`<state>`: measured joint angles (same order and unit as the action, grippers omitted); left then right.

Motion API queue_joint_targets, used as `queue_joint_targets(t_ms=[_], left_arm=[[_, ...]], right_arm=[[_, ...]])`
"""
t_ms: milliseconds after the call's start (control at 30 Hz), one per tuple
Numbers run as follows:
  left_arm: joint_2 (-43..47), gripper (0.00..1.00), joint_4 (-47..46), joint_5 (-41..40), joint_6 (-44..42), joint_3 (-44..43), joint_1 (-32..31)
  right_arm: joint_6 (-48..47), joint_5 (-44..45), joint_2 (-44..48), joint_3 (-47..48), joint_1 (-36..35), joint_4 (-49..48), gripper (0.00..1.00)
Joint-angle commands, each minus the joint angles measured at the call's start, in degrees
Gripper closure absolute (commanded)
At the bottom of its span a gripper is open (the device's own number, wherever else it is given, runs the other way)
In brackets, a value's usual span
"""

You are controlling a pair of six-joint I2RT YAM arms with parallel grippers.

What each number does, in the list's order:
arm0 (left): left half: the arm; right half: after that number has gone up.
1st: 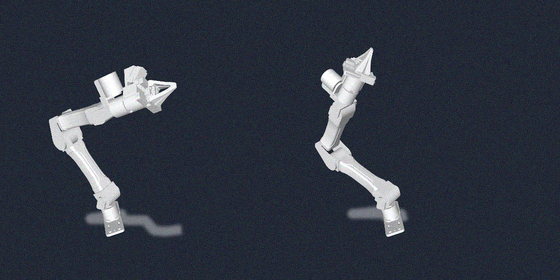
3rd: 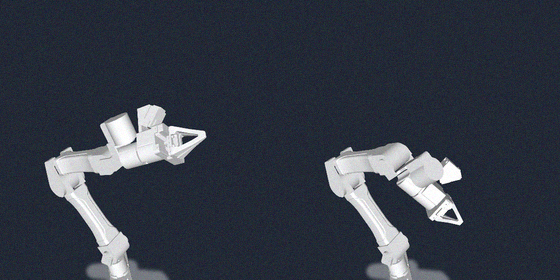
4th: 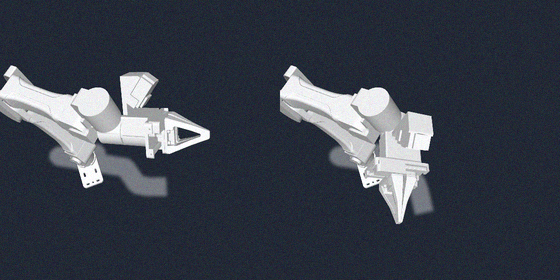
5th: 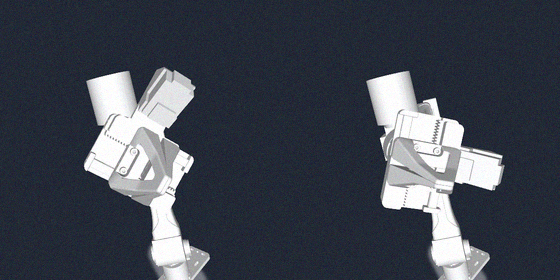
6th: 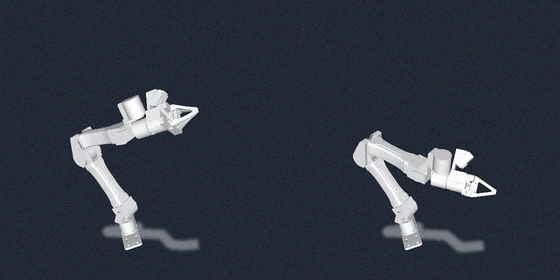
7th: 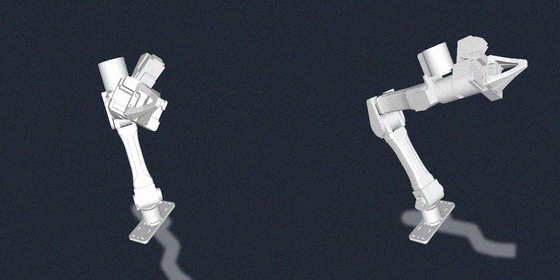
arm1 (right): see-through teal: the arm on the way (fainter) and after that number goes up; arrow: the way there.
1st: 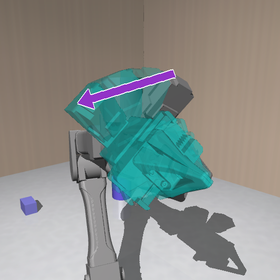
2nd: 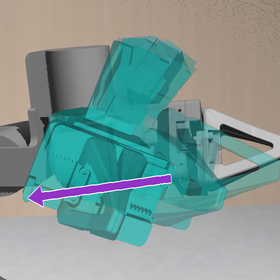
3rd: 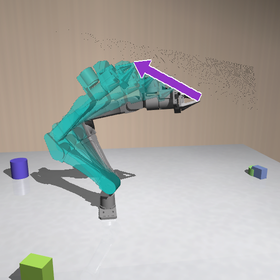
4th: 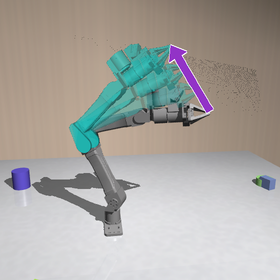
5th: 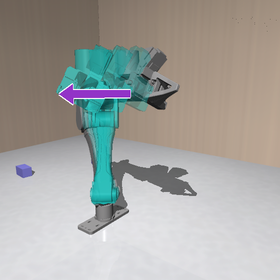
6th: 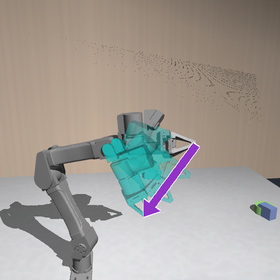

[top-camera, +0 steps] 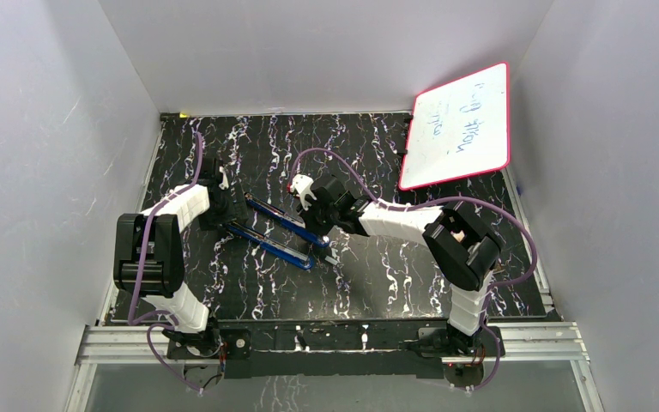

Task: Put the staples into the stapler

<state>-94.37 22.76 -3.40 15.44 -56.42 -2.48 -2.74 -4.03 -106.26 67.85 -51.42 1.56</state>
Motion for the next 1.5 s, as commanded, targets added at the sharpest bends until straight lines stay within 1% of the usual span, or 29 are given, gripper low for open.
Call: queue_joint_targets(t_ms=[0, 433, 700, 1000, 1233, 1467], left_arm=[[0.4, 0.19, 1.2, 0.6, -0.3, -1.8, -0.1], [0.4, 0.19, 1.2, 0.8, -0.3, -1.9, -0.1], [0.5, 0.19, 1.2, 0.7, -0.3, -1.8, -0.1], [0.6, 0.19, 1.2, 0.7, -0.3, -1.8, -0.1], [0.6, 0.19, 1.2, 0.8, -0.3, -1.8, -0.1], [0.8, 0.19, 1.2, 0.8, -0.3, -1.8, -0.1]], right_arm=[[0.3, 0.9, -0.4, 1.3, 0.2, 1.8, 0.77], [0.7, 1.1, 1.7, 1.4, 0.2, 0.9, 0.69], [1.3, 0.8, 4.4, 0.8, 0.2, -0.8, 0.66], [1.3, 0.9, 5.0, 0.6, 0.2, -1.7, 0.68], [-1.9, -0.7, 5.3, -0.4, -0.2, -1.5, 0.65], [-10.4, 7.4, 8.8, -7.7, -4.3, -9.5, 0.61]])
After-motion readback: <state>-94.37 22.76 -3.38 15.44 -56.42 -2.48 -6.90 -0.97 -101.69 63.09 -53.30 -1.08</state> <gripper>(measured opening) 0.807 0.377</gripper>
